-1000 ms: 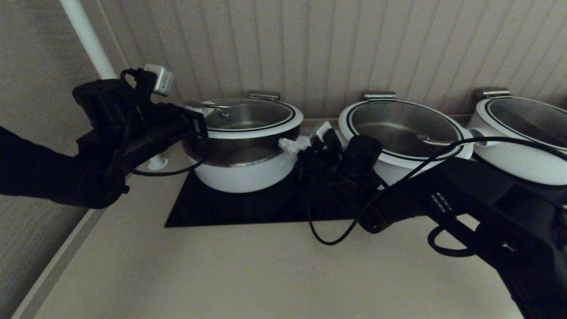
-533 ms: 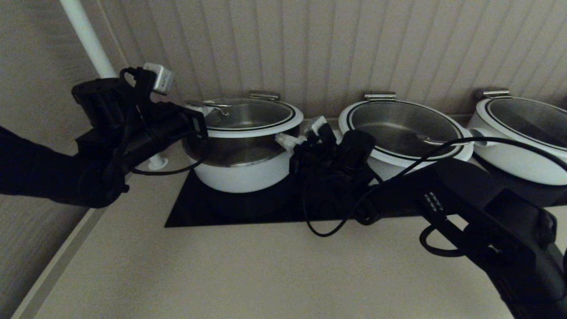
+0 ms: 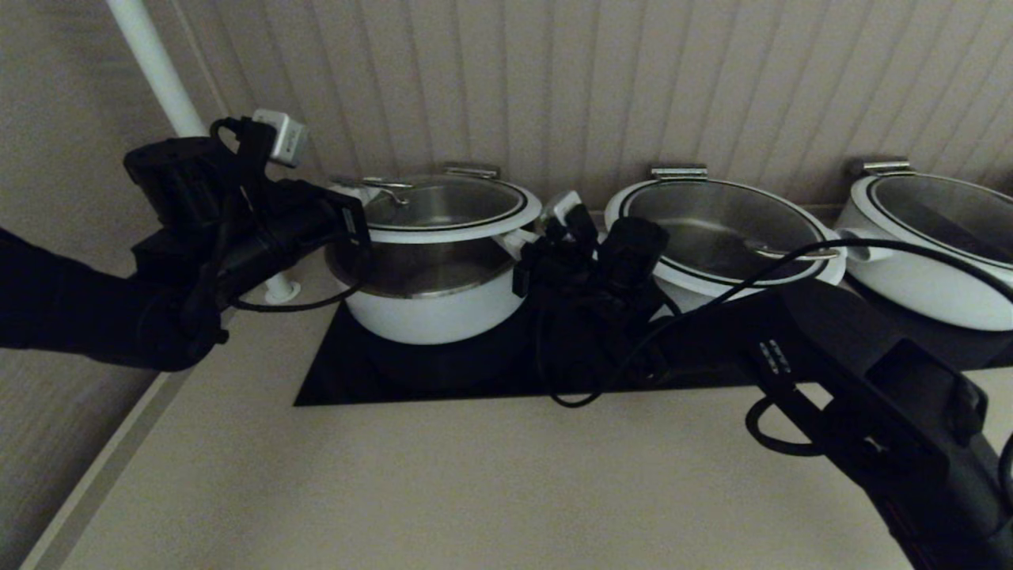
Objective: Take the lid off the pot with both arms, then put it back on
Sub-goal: Hold the pot lid with the right arm
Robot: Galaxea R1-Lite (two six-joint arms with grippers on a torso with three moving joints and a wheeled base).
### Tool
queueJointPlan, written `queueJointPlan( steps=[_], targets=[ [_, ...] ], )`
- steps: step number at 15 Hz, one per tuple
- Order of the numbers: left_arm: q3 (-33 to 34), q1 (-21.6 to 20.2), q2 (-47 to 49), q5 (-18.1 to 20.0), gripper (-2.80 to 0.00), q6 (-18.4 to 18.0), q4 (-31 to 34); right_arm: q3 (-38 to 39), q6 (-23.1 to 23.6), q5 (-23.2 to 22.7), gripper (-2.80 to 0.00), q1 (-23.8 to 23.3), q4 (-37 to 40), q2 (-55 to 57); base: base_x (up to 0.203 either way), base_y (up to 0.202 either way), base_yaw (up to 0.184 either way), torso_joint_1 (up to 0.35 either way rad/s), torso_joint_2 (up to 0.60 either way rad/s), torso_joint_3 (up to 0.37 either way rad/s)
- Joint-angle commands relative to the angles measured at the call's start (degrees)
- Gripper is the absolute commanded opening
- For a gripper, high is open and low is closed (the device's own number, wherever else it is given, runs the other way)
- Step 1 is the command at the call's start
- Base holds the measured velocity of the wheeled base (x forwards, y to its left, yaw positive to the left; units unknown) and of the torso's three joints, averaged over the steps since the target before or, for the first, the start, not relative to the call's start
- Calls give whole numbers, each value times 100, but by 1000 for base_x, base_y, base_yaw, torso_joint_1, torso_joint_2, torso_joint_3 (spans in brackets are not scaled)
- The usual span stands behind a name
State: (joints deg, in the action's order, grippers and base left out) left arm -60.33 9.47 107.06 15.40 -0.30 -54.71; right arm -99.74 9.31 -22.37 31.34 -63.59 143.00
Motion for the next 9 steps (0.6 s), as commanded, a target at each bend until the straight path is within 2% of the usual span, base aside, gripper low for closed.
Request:
queueJointPlan(
  steps=[1, 9],
  targets=[
    [30, 2, -53, 7, -280, 4, -22, -134, 9, -5, -280, 3, -16, 17, 0, 0, 0, 0, 0, 0],
    [470, 0, -308, 7, -280, -5, -13, -239, 18, -4, -280, -5, 21, 44, 0, 0, 0, 0, 0, 0]
  ],
)
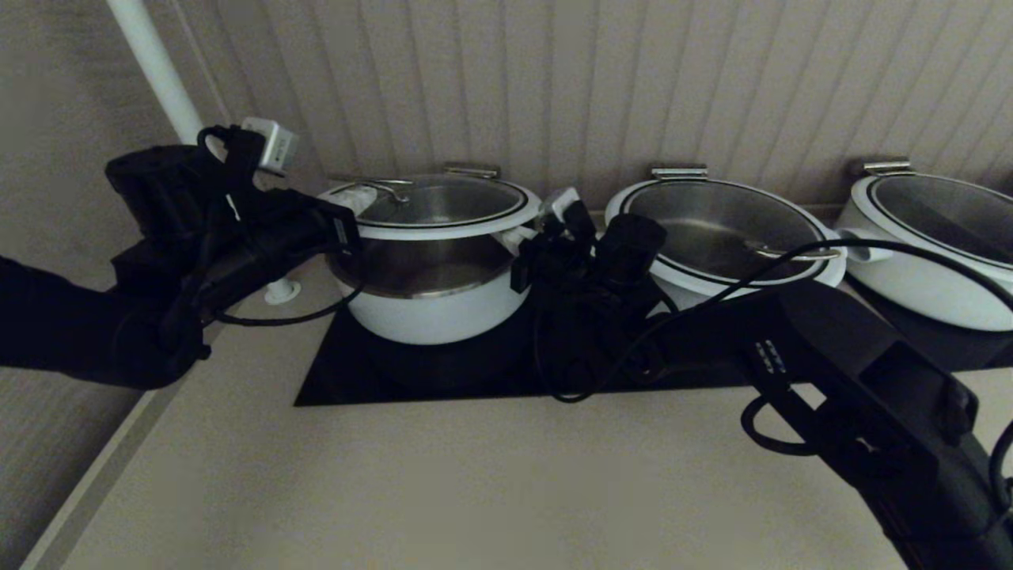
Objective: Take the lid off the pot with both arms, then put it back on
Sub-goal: Hold the pot lid with the right arm
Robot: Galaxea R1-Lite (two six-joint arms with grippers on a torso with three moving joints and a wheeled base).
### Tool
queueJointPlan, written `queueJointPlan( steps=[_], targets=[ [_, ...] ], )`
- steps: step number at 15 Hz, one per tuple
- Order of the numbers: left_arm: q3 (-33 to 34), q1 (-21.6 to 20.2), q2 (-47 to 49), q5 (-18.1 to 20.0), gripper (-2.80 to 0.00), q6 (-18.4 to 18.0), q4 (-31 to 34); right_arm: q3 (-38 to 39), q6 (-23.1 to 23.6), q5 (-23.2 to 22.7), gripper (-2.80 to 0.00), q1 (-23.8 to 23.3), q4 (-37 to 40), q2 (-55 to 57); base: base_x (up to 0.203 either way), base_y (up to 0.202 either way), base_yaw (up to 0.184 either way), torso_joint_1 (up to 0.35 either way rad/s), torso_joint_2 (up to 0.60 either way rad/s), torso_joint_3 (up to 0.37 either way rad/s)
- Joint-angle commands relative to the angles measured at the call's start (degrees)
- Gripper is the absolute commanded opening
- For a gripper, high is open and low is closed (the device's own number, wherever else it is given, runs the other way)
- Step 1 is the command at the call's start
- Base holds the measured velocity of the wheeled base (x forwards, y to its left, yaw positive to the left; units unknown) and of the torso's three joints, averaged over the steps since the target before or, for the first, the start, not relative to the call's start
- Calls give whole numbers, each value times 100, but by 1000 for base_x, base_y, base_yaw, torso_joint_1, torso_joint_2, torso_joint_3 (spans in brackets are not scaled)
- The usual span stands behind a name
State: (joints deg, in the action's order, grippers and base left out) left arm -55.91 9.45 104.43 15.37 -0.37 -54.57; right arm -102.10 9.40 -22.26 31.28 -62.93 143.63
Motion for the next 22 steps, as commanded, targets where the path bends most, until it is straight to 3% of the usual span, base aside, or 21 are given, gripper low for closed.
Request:
queueJointPlan(
  steps=[1, 13, 22],
  targets=[
    [50, -1, -62, 10, -280, -6, -28, -3, 9, -15, -280, 1, -50, -19, 0, 0, 0, 0, 0, 0],
    [961, -6, -610, 10, -280, -13, -27, -3, 13, -15, -280, -8, -44, -46, 0, 0, 0, 0, 0, 0],
    [974, -39, -935, 1, -280, -7, 3, -90, 9, -15, -280, -17, -10, -46, 0, 0, 0, 0, 0, 0]
  ],
)
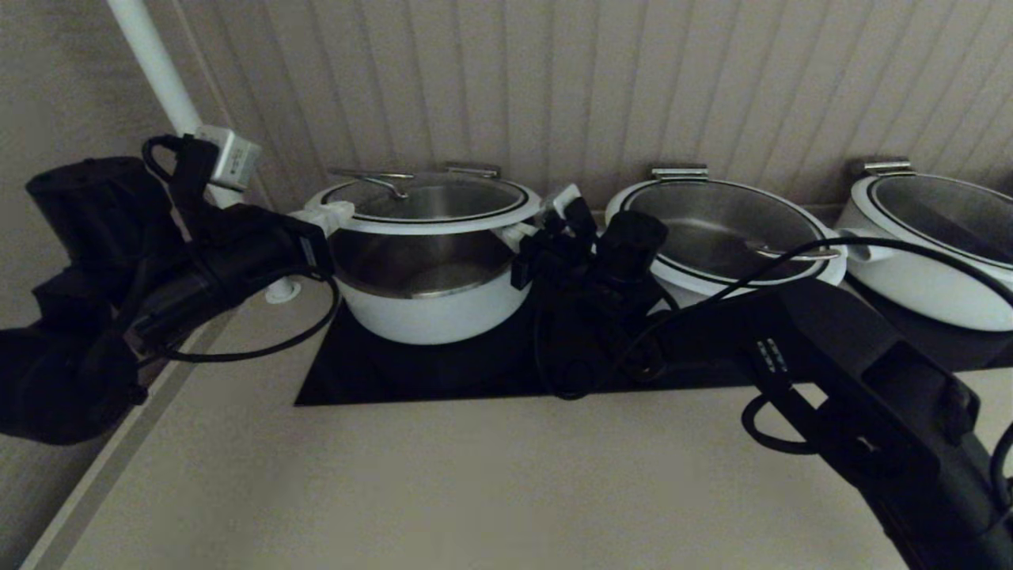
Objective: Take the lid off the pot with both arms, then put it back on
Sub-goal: Hold the pot lid with the right arm, then open the pot lid completely
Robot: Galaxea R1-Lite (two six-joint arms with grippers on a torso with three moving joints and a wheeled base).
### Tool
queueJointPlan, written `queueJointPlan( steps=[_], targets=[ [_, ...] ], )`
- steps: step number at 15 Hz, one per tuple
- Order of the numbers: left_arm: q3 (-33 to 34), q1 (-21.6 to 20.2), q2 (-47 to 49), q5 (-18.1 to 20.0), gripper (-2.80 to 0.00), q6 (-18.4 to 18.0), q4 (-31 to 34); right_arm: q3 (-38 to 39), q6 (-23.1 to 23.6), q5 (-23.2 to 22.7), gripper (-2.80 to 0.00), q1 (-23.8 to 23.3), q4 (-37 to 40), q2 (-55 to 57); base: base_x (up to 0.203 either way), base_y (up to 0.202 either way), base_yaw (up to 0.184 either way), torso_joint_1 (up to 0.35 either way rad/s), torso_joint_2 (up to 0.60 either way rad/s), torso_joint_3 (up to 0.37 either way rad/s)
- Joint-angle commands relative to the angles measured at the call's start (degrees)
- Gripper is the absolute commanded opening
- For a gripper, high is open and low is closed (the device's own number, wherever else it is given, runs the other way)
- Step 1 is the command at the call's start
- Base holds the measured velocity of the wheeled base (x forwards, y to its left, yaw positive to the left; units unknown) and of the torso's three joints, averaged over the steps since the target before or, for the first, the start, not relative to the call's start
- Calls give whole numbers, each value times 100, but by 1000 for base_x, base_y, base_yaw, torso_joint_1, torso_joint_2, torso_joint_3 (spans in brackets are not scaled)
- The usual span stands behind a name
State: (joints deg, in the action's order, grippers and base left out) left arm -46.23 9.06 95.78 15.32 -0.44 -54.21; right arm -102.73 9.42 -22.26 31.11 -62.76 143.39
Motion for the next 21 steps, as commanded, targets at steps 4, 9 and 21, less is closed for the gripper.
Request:
queueJointPlan(
  steps=[4, 9, 21],
  targets=[
    [314, -17, -442, -3, -280, 1, 120, -37, 16, -15, -280, -17, 1, -21, 0, 0, 0, 0, 0, 0],
    [761, -220, -825, -3, -280, -2, 134, -259, 8, -15, -280, -26, 103, 2, 0, 0, 0, 0, 0, 0],
    [1277, -660, -1274, -12, -280, 0, 360, -362, 16, -15, -280, -61, 198, 23, 0, 0, 0, 0, 0, 0]
  ],
)
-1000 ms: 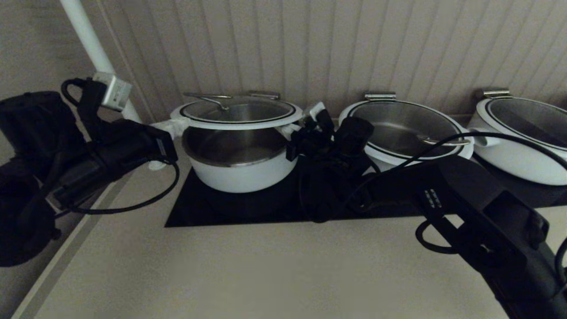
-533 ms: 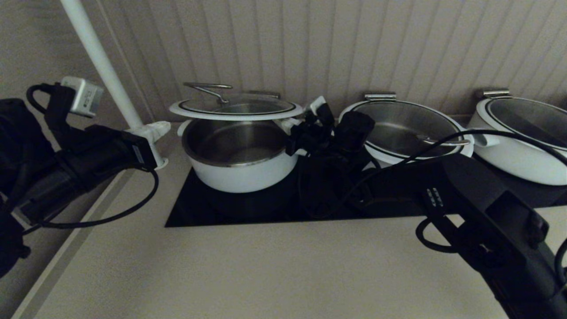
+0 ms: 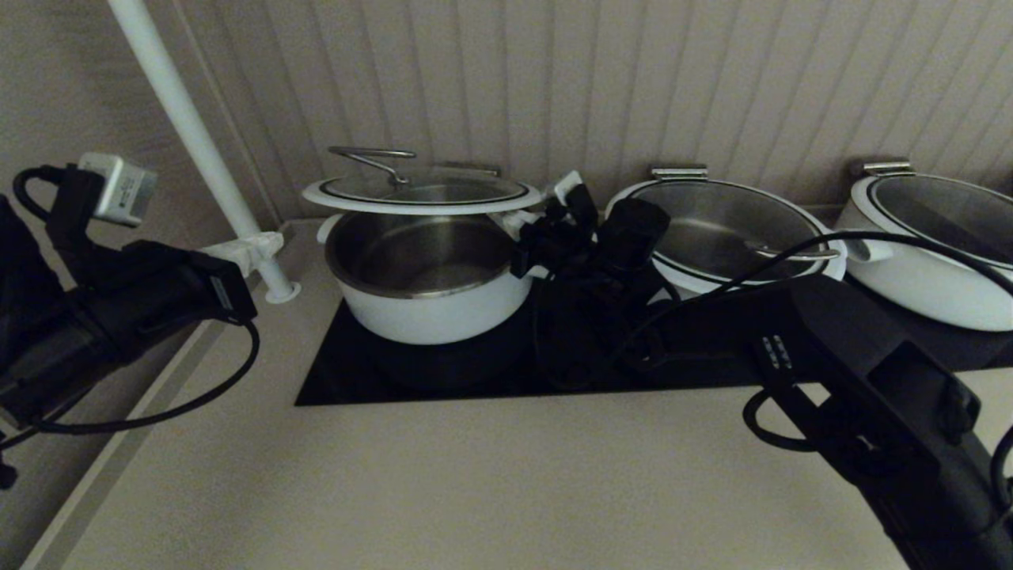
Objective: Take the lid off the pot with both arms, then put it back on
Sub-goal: Open the pot lid completely
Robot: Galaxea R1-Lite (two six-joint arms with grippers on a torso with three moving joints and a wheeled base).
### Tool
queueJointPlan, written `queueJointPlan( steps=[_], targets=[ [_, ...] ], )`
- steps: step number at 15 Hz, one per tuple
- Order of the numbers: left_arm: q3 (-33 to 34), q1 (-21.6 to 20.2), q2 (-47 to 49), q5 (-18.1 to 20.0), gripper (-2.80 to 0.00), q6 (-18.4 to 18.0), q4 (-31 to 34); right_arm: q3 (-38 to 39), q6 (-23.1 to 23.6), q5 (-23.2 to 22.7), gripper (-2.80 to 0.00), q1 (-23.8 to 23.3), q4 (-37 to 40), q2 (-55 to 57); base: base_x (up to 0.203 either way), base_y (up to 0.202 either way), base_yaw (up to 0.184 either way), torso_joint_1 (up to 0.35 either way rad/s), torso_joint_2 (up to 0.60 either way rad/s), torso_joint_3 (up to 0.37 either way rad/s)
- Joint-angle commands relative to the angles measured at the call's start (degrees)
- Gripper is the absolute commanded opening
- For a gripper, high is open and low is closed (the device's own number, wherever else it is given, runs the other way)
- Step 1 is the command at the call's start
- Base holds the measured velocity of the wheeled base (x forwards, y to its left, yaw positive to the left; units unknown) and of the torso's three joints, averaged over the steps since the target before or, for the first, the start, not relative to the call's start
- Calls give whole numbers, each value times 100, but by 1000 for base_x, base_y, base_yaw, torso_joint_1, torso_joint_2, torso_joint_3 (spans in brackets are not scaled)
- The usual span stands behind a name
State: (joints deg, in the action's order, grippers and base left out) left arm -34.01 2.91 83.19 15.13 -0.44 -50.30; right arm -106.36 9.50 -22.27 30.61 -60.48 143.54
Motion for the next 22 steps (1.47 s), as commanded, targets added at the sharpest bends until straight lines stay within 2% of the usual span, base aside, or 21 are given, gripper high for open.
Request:
queueJointPlan(
  steps=[1, 7, 11, 18, 22],
  targets=[
    [138, -100, -13, 8, -280, 0, -33, 2, 8, -14, -280, -11, -34, 7, 0, 0, 0, 0, 0, 0],
    [829, -133, -256, -59, -280, 0, -114, 2, 8, -14, -280, -20, -25, 7, 0, 0, 0, 0, 0, 0],
    [939, -133, -277, -312, -280, 18, -147, 2, 8, -5, -280, -29, -25, 24, 0, 0, 0, 0, 0, 0],
    [1395, -133, -479, -316, -280, 9, -164, -34, 8, -5, -280, -55, -17, 42, 0, 0, 0, 0, 0, 0],
    [1441, -133, -523, -318, -280, 9, -164, -34, 8, -5, -280, -82, -17, 42, 0, 0, 0, 0, 0, 0]
  ],
)
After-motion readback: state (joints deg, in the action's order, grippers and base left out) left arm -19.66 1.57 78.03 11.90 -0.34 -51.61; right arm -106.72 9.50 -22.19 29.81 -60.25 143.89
